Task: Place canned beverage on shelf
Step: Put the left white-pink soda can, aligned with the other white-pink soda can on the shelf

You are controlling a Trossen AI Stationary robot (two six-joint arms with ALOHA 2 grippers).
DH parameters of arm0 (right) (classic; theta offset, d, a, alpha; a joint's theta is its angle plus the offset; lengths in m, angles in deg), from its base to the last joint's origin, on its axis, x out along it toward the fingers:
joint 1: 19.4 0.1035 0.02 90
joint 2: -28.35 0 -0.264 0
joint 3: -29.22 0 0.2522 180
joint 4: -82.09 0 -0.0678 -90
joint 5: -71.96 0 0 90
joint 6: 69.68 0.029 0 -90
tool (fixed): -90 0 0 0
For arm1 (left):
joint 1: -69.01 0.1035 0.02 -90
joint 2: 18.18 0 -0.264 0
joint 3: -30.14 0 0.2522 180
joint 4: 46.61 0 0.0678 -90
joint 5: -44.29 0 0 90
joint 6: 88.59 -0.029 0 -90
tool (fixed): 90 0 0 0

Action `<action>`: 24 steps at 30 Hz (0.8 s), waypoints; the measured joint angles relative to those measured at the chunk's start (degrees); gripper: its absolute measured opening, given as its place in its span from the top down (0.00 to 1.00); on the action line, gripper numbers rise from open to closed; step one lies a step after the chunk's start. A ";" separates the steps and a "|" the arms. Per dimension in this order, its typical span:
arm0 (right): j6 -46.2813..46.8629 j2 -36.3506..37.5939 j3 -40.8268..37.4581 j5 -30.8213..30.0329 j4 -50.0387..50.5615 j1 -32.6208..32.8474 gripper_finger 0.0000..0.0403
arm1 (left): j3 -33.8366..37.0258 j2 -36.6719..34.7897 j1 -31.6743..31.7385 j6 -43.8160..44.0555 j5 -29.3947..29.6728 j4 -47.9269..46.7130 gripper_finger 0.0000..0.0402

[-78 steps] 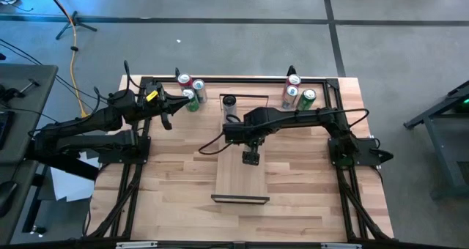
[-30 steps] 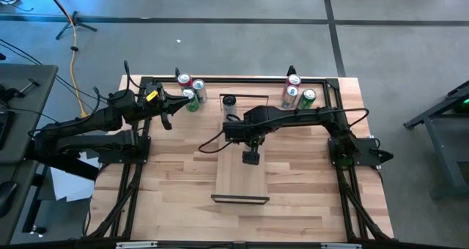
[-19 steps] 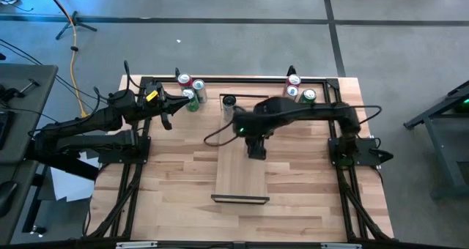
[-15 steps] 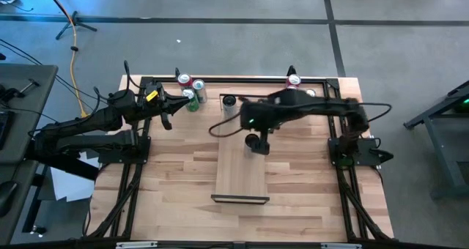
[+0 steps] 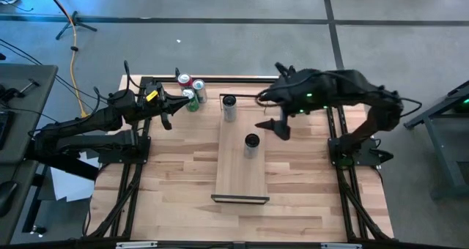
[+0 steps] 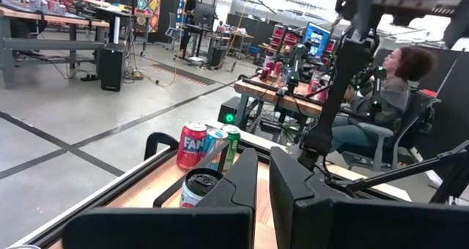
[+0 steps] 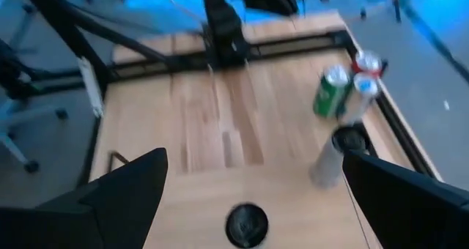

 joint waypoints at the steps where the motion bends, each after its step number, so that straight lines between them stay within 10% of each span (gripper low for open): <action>1: -0.61 0.60 -0.01 -0.05 -0.79 0.34 0.01 | 0.00 0.00 0.00 -0.02 0.00 0.00 1.00; 15: -2.79 4.11 -2.89 -7.08 -1.29 2.64 0.01 | 0.00 0.00 0.00 0.16 0.00 0.04 1.00; 24: 5.96 18.00 -40.28 -2.86 -31.26 3.30 0.01 | 0.00 0.00 0.00 1.92 -0.04 0.11 1.00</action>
